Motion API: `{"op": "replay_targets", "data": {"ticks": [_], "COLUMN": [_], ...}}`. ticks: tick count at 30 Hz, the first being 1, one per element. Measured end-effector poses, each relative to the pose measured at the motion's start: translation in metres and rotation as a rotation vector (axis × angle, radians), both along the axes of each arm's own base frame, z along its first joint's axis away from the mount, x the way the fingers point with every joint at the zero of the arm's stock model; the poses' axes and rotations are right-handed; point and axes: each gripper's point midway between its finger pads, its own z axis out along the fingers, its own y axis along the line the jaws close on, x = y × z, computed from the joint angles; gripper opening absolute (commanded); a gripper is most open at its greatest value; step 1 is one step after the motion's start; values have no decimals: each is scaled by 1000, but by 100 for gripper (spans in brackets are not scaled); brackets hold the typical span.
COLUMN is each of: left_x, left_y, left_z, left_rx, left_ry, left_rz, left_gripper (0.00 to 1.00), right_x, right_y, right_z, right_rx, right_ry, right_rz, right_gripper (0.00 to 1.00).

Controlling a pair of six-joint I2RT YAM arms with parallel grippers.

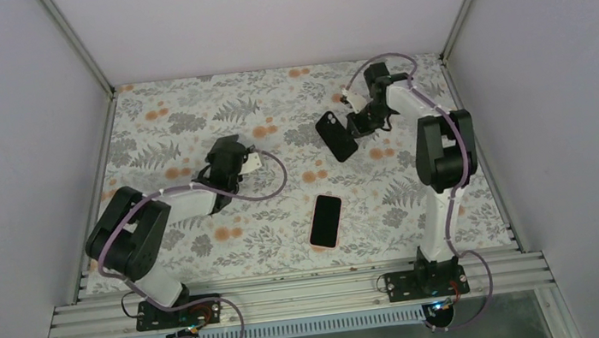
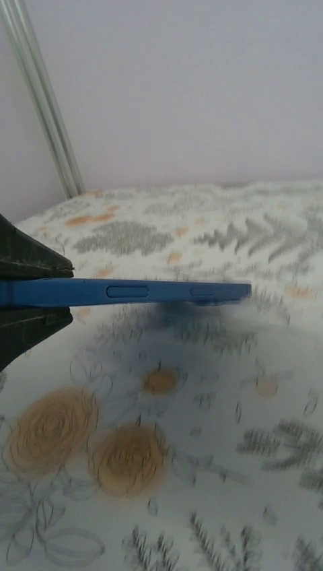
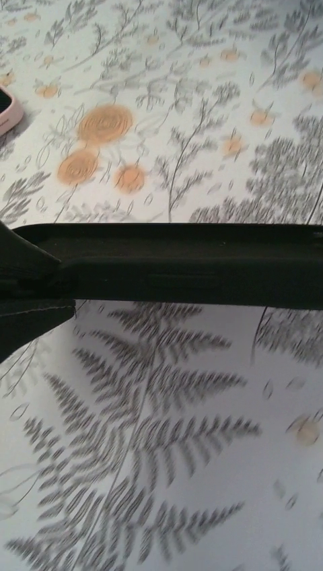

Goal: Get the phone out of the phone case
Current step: Place the phone case at the center of the board.

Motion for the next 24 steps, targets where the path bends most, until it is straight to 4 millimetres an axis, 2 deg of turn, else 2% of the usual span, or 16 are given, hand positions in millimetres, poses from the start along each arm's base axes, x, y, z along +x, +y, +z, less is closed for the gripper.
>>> {"op": "replay_targets", "data": {"ticks": [3, 5, 6, 8, 9, 13, 17, 19, 21, 22, 24], "left_x": [2, 8, 10, 13, 12, -8, -37, -49, -55, -59, -65], "left_y": [1, -1, -3, -5, -8, -13, -17, -24, -38, -46, -63], "left_z": [-18, -17, -15, -16, -18, -42, -56, -48, -26, -11, 30], "left_rx": [30, 29, 26, 22, 15, 5, -7, -52, -133, -183, -295], "left_ry": [58, 57, 58, 67, 89, 224, 381, 461, 515, 537, 556], "left_rz": [1, 5, 5, 5, -4, -43, -77, -98, -127, -143, -188], "left_gripper": [3, 4, 12, 35, 43, 62, 76, 82, 86, 88, 98], "right_x": [-1, -3, -3, -5, -6, -10, -18, -27, -42, -50, -80], "right_y": [-20, -33, -39, -52, -59, -87, -118, -127, -122, -115, -86], "right_z": [-5, -7, -8, -9, -9, -3, 21, 40, 63, 73, 91], "right_rx": [-42, -71, -85, -110, -123, -184, -300, -346, -364, -371, -380], "right_ry": [20, 30, 34, 45, 51, 35, -39, -88, -148, -181, -247], "right_rz": [-25, -33, -38, -48, -50, -50, -63, -51, -12, 17, 122], "right_gripper": [7, 12, 19, 35, 42, 66, 85, 93, 97, 99, 100]}}
